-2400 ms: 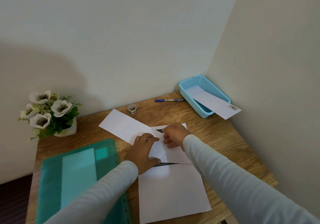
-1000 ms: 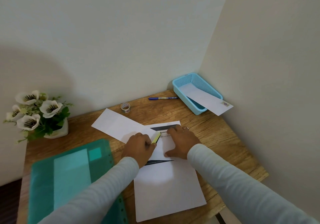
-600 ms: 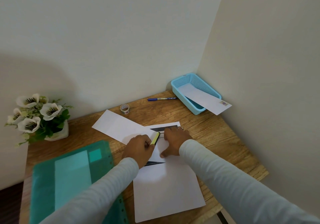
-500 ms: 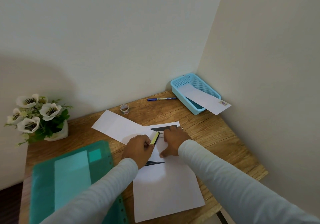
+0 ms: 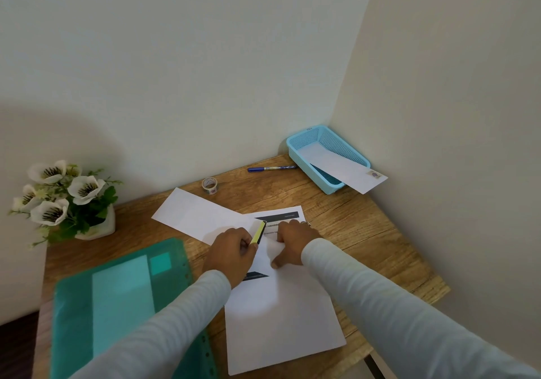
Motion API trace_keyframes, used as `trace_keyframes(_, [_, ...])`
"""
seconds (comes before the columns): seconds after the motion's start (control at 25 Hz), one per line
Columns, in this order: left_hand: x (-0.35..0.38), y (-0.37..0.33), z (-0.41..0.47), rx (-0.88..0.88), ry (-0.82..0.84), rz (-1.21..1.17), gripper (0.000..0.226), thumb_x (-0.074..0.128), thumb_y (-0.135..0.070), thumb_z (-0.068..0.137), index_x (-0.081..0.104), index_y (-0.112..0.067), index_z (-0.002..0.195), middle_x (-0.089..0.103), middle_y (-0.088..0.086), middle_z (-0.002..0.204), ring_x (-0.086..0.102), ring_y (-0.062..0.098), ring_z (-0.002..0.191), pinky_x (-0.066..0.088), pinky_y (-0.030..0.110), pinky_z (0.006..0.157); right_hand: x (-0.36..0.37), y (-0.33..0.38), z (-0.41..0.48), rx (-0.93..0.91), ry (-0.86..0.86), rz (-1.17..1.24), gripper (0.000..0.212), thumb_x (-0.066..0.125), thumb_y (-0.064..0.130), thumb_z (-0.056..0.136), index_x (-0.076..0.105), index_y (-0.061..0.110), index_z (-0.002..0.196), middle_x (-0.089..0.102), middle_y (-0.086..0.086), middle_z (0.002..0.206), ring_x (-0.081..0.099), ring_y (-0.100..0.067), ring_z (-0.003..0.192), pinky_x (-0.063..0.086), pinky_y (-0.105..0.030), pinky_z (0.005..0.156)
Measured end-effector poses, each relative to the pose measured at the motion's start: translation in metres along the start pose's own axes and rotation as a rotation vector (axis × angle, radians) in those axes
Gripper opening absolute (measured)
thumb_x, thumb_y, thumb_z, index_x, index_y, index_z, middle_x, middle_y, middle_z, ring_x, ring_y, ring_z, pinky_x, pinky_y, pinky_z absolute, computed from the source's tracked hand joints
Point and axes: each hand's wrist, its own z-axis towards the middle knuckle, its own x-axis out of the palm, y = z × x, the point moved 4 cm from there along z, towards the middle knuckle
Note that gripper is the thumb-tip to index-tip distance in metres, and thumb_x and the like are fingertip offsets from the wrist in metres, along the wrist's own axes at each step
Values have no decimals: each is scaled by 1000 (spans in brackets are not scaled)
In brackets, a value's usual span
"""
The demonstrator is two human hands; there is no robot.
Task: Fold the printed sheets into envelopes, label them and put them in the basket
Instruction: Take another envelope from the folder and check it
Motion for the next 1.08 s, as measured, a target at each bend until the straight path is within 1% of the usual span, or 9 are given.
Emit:
trace_keyframes(0.16, [-1,5,3,14,-7,7,14,69,-32,93,57,-34,85,62,-11,83,58,10,76,53,25,71,-1,-12,-3,-19,-12,268,47,82,31,84,58,27,124,62,-2,131,59,-21,107,51,-30,88])
trace_keyframes(0.32, [-2,11,7,-18,35,-38,23,70,-26,94,55,-40,104,62,-16,84,61,8,77,58,26,78,-24,-46,-15,-16,-119,377,22,69,28,96,66,24,117,66,3,113,59,-16,100,45,-26,86])
trace_keyframes(0.44, [-2,11,13,-31,54,-90,30,70,-24,94,57,-41,116,64,-14,83,62,10,78,56,24,76,-42,-66,-27,15,-194,435,7,61,29,102,67,24,104,61,8,93,58,-13,88,41,-23,75])
trace_keyframes(0.52, [-1,8,17,-41,50,-98,33,68,-24,96,57,-40,123,63,-14,83,61,10,79,55,23,75,-50,-70,-34,4,-238,459,12,60,28,103,62,27,92,60,9,85,56,-10,81,39,-19,68])
trace_keyframes(0.6, [0,7,19,-40,49,-96,36,66,-24,97,57,-38,129,60,-16,84,58,8,79,50,18,72,-52,-69,-38,-11,-261,473,13,61,27,102,63,26,90,60,8,83,57,-11,81,39,-18,68])
trace_keyframes(0.72, [2,5,18,-13,43,-111,35,66,-22,97,59,-33,129,61,-14,84,58,9,79,50,20,72,-47,-61,-39,-11,-247,480,8,62,26,102,69,22,104,63,6,90,59,-15,90,42,-22,73])
trace_keyframes(0.8, [2,3,17,-3,44,-114,35,67,-21,96,60,-32,128,62,-12,83,60,10,80,55,26,76,-42,-52,-38,-3,-229,475,21,62,26,102,70,20,120,66,3,103,60,-15,97,44,-25,83])
trace_keyframes(0.88, [1,3,17,0,40,-124,35,67,-19,96,61,-32,128,62,-12,82,61,11,80,57,28,78,-38,-43,-37,-10,-219,467,26,61,24,102,70,18,125,68,0,113,60,-15,100,46,-27,87])
trace_keyframes(1.08, [2,4,13,31,48,-134,32,65,-19,96,60,-35,123,60,-17,86,59,5,80,47,17,72,-29,-28,-35,-59,-113,414,30,58,22,103,69,17,130,67,-3,126,63,-20,111,48,-28,92])
